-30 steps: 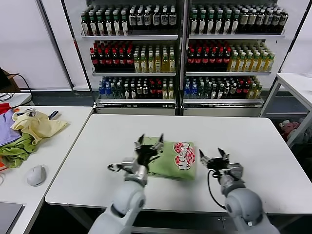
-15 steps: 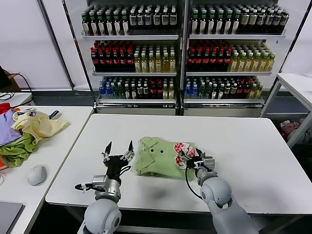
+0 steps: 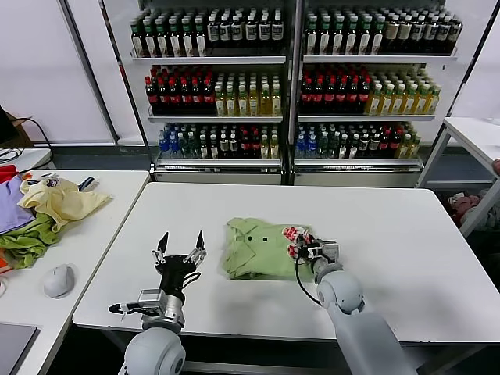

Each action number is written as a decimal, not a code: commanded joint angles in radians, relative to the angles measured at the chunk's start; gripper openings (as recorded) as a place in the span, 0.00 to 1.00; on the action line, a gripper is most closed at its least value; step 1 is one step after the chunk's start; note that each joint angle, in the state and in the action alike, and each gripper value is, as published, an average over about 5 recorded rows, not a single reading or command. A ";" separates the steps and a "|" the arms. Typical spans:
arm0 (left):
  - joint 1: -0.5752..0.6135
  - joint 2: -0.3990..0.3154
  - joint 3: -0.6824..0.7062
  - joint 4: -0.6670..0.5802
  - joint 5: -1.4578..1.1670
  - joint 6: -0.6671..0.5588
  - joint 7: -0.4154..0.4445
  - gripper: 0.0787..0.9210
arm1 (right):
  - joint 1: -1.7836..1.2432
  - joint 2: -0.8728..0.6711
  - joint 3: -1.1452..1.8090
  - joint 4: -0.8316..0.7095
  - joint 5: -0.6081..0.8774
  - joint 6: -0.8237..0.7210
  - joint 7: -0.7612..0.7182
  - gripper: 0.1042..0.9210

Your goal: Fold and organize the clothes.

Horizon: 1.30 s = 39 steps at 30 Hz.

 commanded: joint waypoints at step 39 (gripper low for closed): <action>0.142 -0.002 0.003 -0.142 0.065 -0.002 0.049 0.88 | -0.668 -0.073 0.377 0.639 -0.149 0.427 -0.085 0.88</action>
